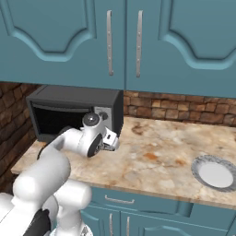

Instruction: Pick up the bagel from the plate, place it on the toaster oven rack, close the door, and set the timer.

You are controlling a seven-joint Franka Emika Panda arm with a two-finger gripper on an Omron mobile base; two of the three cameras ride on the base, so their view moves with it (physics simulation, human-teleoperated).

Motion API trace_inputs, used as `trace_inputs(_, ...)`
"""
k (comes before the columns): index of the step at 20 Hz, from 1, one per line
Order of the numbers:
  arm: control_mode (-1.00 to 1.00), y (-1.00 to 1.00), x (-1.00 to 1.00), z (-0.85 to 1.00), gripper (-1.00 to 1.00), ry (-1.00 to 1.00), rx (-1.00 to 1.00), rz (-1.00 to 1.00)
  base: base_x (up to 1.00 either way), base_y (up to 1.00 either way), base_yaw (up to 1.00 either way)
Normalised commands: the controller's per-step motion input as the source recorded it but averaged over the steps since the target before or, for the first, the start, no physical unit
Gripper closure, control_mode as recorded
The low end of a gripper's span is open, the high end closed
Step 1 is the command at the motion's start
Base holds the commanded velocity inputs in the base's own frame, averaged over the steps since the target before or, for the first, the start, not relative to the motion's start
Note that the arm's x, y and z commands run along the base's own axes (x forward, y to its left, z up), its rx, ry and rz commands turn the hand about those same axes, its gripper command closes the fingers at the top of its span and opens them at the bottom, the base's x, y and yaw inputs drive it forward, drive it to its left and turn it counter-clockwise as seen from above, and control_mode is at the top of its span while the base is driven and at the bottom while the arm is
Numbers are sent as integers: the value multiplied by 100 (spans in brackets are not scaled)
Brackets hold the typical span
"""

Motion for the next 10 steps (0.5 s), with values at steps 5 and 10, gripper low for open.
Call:
trace_inputs(5,-100,-1,4,-21,-100,5,0,0,0,0,0)
trace_inputs(10,-100,0,0,-35,-100,0,0,0,0,0,0)
